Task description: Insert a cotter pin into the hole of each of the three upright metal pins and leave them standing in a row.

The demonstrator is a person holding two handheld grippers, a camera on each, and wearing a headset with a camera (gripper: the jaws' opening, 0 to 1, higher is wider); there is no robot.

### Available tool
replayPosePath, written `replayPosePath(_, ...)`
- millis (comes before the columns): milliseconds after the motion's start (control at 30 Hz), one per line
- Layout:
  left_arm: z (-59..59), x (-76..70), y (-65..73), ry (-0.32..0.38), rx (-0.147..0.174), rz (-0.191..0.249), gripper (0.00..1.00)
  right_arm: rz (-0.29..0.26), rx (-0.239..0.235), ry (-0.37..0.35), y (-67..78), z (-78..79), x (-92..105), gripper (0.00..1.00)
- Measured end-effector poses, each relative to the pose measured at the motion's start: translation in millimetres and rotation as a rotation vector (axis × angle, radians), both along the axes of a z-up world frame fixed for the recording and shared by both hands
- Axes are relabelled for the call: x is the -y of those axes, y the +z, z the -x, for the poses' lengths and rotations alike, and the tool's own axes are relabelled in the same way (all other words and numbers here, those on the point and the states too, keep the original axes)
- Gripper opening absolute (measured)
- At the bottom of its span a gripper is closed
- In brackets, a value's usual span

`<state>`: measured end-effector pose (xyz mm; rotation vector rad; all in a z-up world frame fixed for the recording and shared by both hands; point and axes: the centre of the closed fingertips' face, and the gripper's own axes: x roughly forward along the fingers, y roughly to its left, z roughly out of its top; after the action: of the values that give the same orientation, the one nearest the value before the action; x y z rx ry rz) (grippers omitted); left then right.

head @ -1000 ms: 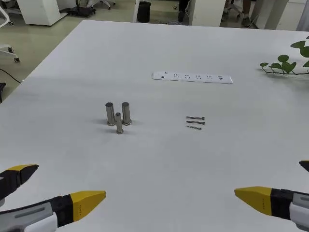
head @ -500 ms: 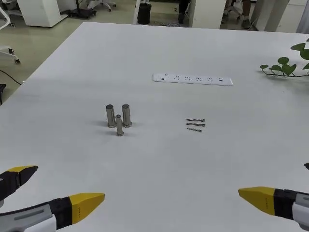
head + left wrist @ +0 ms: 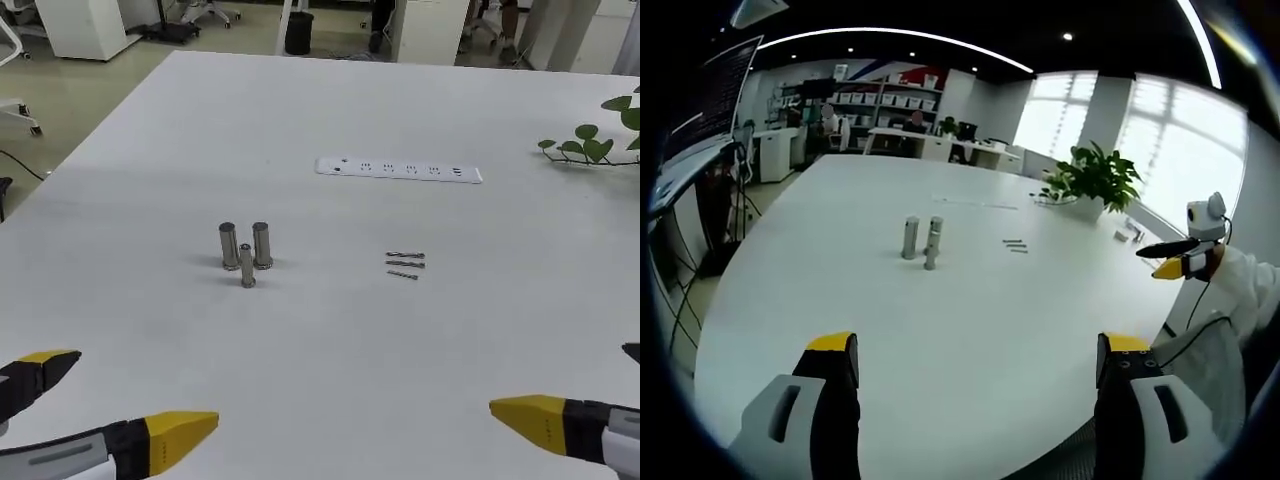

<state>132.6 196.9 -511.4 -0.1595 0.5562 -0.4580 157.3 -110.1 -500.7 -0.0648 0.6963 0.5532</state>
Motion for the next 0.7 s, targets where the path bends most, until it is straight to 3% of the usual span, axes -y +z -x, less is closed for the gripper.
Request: replayPosePath(700, -3.7, -1.9, -2.0, 0.011, 0.004, -0.002, 0.98, 0.009, -0.023, -0.014, -6.3, 1.9, 3.5, 0.96)
